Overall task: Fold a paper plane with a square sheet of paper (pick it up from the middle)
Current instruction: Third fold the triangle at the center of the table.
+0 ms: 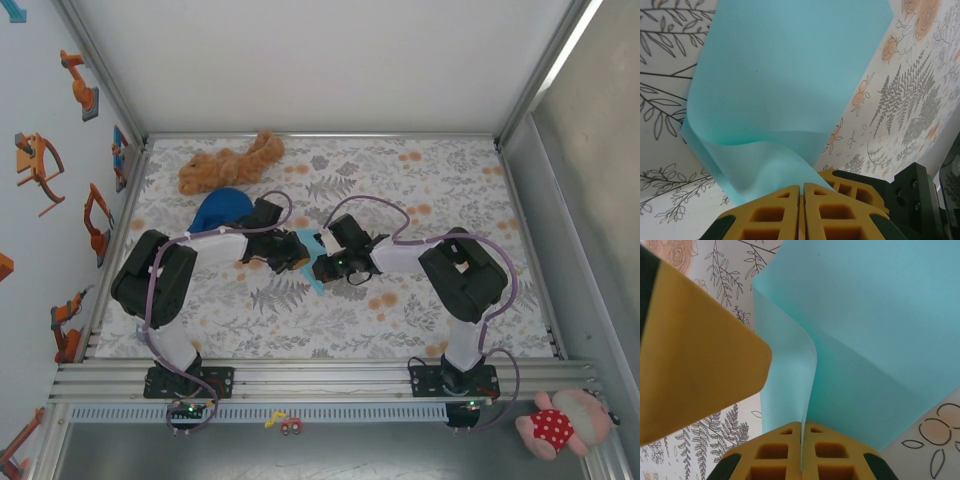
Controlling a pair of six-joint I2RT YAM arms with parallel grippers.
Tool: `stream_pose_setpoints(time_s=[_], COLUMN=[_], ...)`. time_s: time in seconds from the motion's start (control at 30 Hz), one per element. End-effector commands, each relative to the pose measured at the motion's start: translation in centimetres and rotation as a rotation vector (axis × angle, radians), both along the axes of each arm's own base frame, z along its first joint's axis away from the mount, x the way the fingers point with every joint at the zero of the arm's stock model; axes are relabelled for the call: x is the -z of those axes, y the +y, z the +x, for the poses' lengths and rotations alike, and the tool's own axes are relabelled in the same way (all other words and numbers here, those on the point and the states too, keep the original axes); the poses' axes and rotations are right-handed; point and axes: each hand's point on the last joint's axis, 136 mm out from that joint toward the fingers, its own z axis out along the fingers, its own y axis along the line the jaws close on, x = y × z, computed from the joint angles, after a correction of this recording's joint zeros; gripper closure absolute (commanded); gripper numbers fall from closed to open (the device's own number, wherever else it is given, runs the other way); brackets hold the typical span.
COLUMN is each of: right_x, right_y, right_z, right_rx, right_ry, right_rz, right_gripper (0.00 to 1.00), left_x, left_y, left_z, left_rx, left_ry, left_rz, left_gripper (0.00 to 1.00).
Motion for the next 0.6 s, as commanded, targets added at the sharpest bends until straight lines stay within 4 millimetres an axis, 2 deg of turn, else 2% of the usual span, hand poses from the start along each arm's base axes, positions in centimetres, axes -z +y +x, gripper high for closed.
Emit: stream_pose_setpoints(time_s=[0.0, 0.57], right_x=[2.4, 2.6], right_y=[-1.5, -1.7], right_z=[-0.6, -0.6], right_rx=[0.027, 0.031], right_ry=[0.064, 0.071], right_rz=[-0.089, -0.102], right_gripper=[1.00, 1.00], left_x=[0.9, 3.6], left_y=[0.0, 1.5], left_z=[-0.3, -1.0], left_rx=[-0.011, -0.006], left_ry=[0.028, 0.068], left_rz=[0.012, 0.110], left_gripper=[0.89, 0.90])
